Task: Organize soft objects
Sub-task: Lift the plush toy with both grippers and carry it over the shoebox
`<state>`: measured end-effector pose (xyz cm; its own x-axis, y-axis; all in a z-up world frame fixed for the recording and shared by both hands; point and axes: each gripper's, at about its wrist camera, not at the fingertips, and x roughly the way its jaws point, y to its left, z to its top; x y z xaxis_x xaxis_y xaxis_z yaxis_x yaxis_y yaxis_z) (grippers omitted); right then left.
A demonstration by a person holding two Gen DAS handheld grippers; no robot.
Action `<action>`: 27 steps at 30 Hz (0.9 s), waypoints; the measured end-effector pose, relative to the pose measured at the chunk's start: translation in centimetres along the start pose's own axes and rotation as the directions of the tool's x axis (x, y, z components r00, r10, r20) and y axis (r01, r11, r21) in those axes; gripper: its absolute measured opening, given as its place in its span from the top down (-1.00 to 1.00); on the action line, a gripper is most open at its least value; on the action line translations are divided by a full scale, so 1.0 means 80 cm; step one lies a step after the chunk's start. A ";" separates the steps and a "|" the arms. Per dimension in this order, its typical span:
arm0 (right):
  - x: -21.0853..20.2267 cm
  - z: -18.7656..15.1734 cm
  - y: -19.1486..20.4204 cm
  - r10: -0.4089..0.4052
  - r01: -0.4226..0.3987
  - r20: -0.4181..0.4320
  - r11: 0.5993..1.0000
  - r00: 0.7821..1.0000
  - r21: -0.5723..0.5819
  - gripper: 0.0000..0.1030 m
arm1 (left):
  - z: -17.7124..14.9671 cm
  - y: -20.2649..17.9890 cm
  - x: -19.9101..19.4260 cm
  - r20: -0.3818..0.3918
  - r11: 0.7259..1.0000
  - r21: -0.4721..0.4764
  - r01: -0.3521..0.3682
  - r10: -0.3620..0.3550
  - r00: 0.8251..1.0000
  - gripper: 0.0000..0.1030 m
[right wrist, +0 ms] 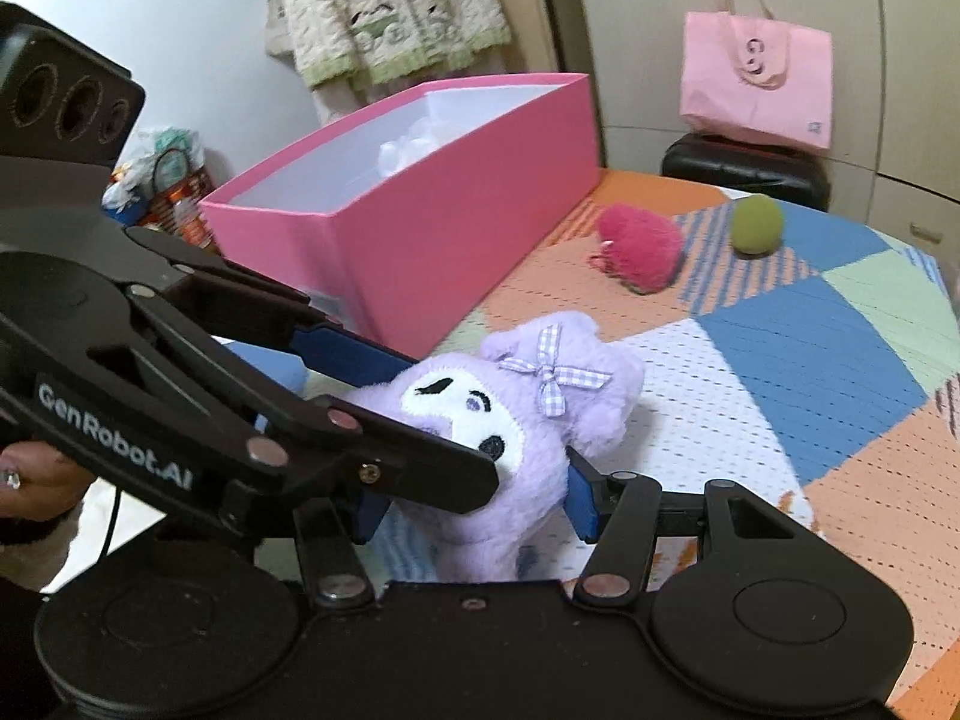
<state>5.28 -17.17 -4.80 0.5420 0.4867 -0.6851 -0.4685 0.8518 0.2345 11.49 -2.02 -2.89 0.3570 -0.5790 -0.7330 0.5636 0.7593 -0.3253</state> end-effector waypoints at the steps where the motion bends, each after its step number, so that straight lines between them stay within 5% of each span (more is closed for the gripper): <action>1: -0.001 0.002 0.005 0.006 -0.006 -0.013 1.000 1.000 -0.009 -0.21 | -0.002 0.004 -0.005 -0.008 1.000 -0.014 0.011 -0.011 1.000 -0.14; 8: -0.011 0.023 0.040 0.057 -0.063 -0.076 0.995 0.995 -0.076 -0.21 | -0.014 0.021 -0.048 -0.022 0.996 -0.072 0.057 -0.058 0.998 -0.14; 16: -0.035 0.058 0.097 0.073 -0.069 0.009 0.975 0.997 -0.210 -0.21 | -0.025 0.035 -0.129 0.149 0.992 -0.117 0.052 -0.034 0.988 -0.14; 27: -0.014 0.126 0.134 0.104 -0.026 0.202 0.934 0.974 -0.357 -0.22 | 0.008 0.066 -0.185 0.348 0.990 -0.099 -0.097 0.126 0.929 -0.14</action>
<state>6.71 -6.61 5.42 0.6202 0.6019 -0.5031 -0.7003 0.7138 -0.0094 9.67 10.32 6.63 0.6617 -0.5454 -0.5145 0.4494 0.8378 -0.3101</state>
